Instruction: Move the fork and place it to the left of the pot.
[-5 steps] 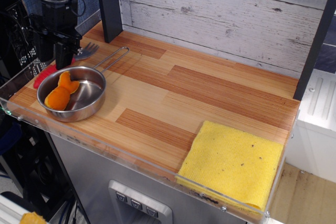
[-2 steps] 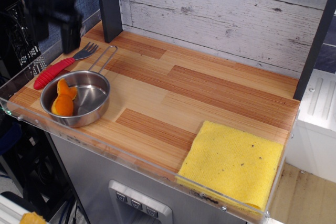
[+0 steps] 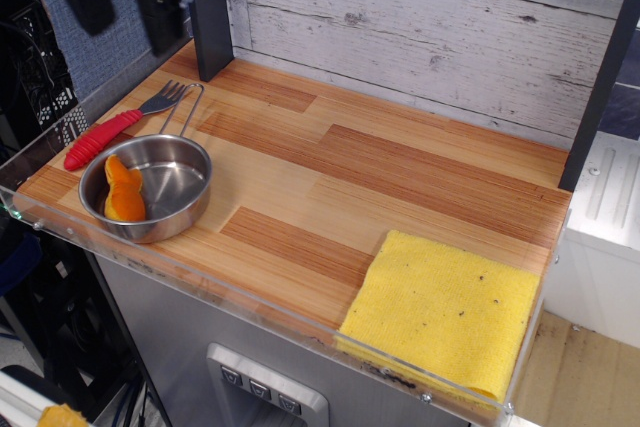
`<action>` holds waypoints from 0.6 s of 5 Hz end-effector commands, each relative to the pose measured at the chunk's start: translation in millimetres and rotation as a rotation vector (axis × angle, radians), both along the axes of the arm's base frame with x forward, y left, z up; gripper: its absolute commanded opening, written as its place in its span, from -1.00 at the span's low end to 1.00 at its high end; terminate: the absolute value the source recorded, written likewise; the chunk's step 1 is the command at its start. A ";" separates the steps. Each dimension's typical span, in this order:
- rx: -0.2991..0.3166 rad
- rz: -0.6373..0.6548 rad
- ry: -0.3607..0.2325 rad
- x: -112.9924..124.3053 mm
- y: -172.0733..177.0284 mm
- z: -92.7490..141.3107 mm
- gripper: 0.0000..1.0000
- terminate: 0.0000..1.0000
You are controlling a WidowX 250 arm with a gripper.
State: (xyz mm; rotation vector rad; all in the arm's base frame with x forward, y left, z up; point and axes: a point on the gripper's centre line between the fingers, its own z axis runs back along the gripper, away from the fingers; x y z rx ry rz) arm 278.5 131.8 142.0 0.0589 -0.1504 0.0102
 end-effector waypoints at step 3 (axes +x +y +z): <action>-0.034 -0.046 0.030 6.5 -12.1 -6.6 1.00 1.00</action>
